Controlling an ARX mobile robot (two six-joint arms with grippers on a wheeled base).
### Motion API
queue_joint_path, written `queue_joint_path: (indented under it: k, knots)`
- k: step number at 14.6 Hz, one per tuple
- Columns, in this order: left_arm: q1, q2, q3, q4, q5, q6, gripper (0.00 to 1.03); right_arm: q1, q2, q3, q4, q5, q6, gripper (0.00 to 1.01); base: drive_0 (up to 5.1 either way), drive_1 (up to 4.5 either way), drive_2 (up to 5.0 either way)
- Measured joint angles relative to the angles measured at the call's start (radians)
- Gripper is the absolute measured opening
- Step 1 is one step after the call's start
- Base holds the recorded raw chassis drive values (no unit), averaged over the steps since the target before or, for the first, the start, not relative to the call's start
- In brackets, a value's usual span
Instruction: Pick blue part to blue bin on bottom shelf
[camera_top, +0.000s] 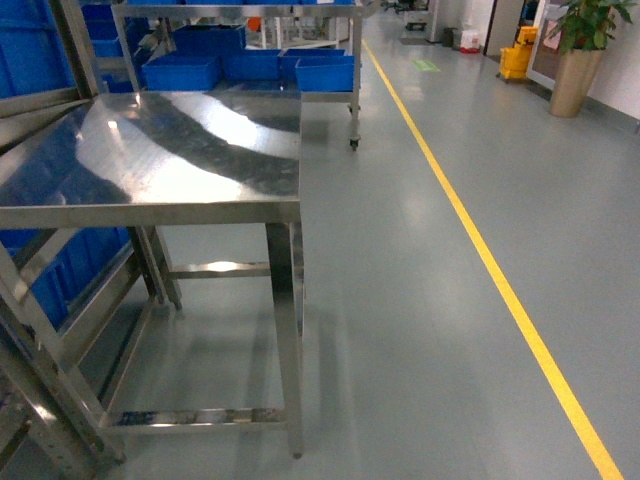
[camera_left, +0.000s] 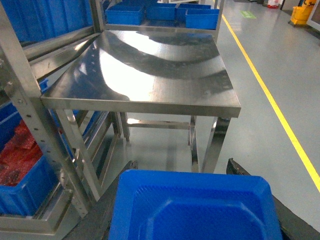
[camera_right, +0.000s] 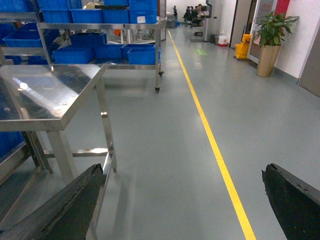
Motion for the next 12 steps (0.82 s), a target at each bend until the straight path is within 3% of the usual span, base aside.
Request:
queue_joint_path:
  k: [9,12]
  knots:
    - [0.0,-0.004,0.0,0.0,0.0,0.0,0.43,0.0,0.0,0.0,0.002,0.0,0.0,0.98,0.0,4.33,-4.3]
    - [0.0,-0.003,0.0,0.002,0.0,0.0,0.43,0.0,0.0,0.0,-0.002,0.0,0.0,0.98,0.0,0.0,0.0]
